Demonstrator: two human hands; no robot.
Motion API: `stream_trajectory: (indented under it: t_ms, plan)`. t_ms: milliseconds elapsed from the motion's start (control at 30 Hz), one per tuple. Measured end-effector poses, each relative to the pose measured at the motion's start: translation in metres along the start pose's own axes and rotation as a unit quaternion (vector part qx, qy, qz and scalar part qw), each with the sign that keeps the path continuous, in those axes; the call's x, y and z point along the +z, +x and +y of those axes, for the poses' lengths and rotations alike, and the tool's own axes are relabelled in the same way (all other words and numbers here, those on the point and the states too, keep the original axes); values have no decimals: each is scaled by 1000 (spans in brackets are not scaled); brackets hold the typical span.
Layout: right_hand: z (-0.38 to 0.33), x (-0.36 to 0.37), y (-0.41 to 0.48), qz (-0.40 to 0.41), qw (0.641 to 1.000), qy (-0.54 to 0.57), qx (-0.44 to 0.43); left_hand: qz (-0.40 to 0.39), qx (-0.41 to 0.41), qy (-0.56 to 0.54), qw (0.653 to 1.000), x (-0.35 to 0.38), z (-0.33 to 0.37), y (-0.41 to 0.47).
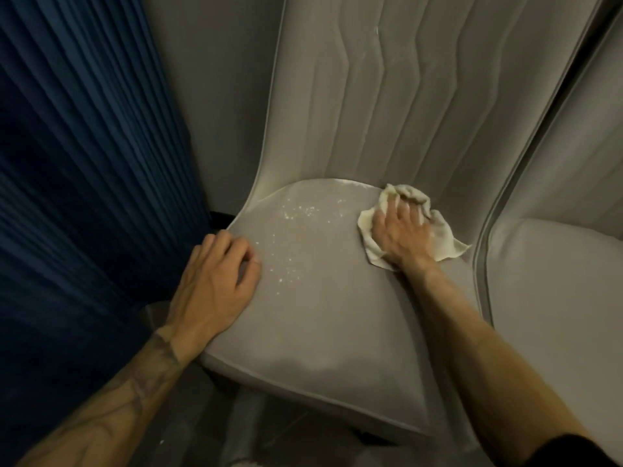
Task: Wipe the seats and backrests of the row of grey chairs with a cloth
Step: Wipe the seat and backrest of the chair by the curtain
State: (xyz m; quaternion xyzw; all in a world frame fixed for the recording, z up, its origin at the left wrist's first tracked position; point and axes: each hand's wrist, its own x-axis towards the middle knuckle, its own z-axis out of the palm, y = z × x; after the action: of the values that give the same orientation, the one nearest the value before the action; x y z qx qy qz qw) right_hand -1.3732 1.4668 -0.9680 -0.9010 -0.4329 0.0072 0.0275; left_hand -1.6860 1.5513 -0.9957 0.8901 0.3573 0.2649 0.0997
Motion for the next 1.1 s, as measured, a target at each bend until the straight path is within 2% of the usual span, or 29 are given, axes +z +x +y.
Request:
stream_trajectory:
  t_ms: [33, 100, 200, 267, 333, 400, 467, 567, 633, 700, 800, 900, 933, 1000, 1033, 1100]
  plan:
    - [-18, 4, 0, -20, 1000, -2, -23, -2, -2, 1, 1000, 0, 1, 0]
    - [-45, 12, -8, -49, 991, -4, -121, -1, -2, 3, 1000, 0, 2, 0]
    - [-33, 9, -16, -65, 975, -5, -212, -2, 5, 3, 1000, 0, -1, -3]
    - [-5, 7, -10, -51, 979, -56, -191, -2, 0, 1, 1000, 0, -1, -2]
    - [16, 1, 1, -40, 994, -24, -101, -3, -1, -2, 1000, 0, 3, 0]
    - [4, -1, 7, -16, 999, -8, -46, -4, -2, -1, 1000, 0, 4, 1]
    - [-33, 4, 6, -14, 998, -16, -64, -4, -3, -3, 1000, -1, 2, 3]
    - [-86, 15, -11, -49, 981, 37, -183, -4, -2, -3, 1000, 0, 1, 2]
    - [-84, 15, -19, -64, 972, 82, -212, -8, 2, -5, 1000, 0, 0, 1]
    - [-56, 14, -14, -59, 976, 53, -201, -10, 2, -10, 1000, 1, -1, 1]
    - [-13, 7, 3, -48, 993, 10, -109, -5, 1, -13, 1000, 2, -1, 2]
    - [-40, 5, 12, -28, 999, 40, -18, -4, -4, -11, 1000, 1, 0, 2]
    - [-60, 5, 10, -26, 998, 51, -29, -4, -3, -10, 1000, 1, 0, 2]
    - [-96, 12, 0, -21, 989, 54, -139, -5, -1, -5, 1000, 1, 0, 1]
    - [-103, 17, -7, -23, 978, 54, -202, -4, -1, -4, 1000, 1, -1, 1]
    - [-89, 17, -6, -47, 967, 61, -243, -1, 2, -6, 1000, 1, -2, 0]
